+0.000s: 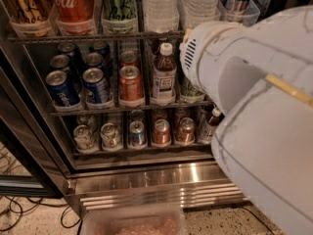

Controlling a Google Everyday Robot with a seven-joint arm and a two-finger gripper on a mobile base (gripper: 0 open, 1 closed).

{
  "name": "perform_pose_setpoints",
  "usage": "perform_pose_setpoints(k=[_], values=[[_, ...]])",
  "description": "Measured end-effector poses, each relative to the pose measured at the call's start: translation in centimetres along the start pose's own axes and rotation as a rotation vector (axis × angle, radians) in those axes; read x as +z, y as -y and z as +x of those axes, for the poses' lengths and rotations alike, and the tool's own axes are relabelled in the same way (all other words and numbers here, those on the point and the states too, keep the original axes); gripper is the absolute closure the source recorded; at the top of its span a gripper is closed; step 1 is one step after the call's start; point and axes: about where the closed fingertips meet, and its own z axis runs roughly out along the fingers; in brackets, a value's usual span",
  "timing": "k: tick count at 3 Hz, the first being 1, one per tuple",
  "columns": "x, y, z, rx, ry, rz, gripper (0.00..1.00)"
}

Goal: Pick orange can from top shelf of fridge

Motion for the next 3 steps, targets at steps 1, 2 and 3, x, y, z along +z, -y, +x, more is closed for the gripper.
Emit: perform_pose_setpoints(k=[1, 2, 3], values=[[0.3, 3.0, -1.0, -0.039, -0.047, 0.087, 1.0], [1.1, 6.3, -0.8, -0.035, -0.081, 0.192, 1.0], [2.5, 9.4, 0.2, -0.013, -0.109, 0.271, 1.0]])
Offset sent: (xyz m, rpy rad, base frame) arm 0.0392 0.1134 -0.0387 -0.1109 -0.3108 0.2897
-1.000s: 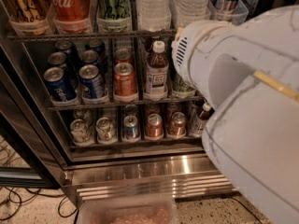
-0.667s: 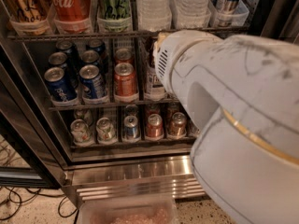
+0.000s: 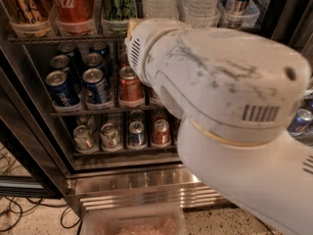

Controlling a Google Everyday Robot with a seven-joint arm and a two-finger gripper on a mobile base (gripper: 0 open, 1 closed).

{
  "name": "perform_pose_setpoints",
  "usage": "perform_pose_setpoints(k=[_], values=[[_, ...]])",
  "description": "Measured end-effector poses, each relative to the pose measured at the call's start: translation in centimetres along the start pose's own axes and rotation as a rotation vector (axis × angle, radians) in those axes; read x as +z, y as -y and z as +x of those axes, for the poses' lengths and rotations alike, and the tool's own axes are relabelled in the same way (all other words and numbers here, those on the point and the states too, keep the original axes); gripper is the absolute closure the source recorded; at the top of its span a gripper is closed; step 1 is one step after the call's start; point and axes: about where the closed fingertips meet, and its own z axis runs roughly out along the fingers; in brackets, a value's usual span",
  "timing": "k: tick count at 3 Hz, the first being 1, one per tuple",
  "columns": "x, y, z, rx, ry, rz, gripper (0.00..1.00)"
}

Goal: Pick orange can from top shelf of fridge

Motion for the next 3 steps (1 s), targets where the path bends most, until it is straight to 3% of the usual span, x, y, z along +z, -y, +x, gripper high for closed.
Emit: perform_pose_setpoints(k=[1, 3], values=[[2.7, 2.5, 0.1, 0.019, -0.027, 0.057, 1.0], [7.3, 7.3, -3.1, 0.025, -0.09, 0.138, 1.0]])
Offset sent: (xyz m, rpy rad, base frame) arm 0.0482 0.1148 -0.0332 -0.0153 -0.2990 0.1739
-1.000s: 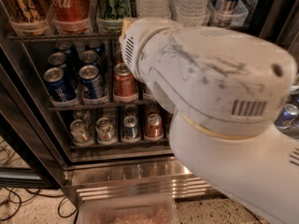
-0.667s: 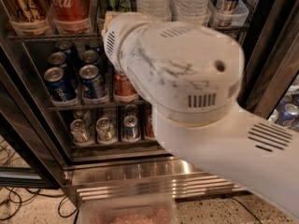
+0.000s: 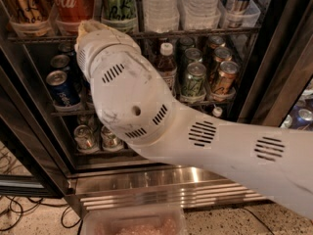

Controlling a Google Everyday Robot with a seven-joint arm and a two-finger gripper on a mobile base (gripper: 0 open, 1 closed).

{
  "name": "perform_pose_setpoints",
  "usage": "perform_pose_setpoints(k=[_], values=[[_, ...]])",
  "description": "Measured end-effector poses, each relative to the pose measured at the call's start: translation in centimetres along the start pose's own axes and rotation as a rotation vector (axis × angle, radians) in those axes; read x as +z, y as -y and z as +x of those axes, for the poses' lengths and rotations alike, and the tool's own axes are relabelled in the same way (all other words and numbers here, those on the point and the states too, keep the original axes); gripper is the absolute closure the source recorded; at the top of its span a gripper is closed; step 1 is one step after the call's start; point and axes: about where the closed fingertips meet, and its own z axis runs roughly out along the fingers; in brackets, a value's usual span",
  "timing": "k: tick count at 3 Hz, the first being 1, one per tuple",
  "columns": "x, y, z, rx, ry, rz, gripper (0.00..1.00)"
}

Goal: Pick orange can from top shelf of fridge

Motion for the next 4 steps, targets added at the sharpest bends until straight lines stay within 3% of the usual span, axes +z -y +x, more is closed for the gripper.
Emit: perform_pose_setpoints(k=[1, 4], values=[[1.6, 2.5, -1.0, 0.003, -0.032, 0.056, 1.0], [2.4, 4.1, -1.0, -0.022, -0.024, 0.082, 1.0]])
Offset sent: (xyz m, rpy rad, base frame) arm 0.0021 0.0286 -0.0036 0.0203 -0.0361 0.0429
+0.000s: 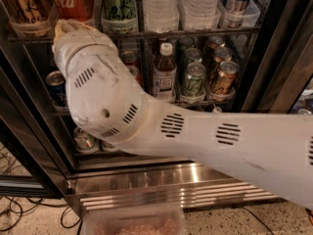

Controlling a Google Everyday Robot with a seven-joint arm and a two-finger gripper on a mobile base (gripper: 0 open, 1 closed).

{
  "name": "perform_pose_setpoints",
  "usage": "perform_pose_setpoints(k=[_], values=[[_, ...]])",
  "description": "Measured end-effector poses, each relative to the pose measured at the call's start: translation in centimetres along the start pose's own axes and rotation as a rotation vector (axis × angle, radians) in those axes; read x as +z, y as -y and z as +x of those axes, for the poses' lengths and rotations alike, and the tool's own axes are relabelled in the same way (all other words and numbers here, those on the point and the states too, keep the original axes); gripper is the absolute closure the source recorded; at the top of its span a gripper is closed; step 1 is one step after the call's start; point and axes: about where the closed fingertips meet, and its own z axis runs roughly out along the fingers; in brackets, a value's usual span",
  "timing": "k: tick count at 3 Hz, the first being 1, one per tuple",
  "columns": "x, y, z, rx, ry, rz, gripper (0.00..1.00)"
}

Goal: Pick orange can from top shelf of fridge

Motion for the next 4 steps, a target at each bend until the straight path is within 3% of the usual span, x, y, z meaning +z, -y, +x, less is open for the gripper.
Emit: perform_pose_setpoints(k=[1, 2, 3, 4], values=[[3.0, 4.8, 1.2, -0.041, 0.042, -0.048, 1.0], [3.0, 4.6, 1.2, -0.109, 0.048, -0.056, 1.0], [3.0, 5.2, 0.8, -0.164, 0.06, -0.032, 1.0], [3.3, 6.7, 0.2, -0.261, 0.06, 0.017, 1.0]])
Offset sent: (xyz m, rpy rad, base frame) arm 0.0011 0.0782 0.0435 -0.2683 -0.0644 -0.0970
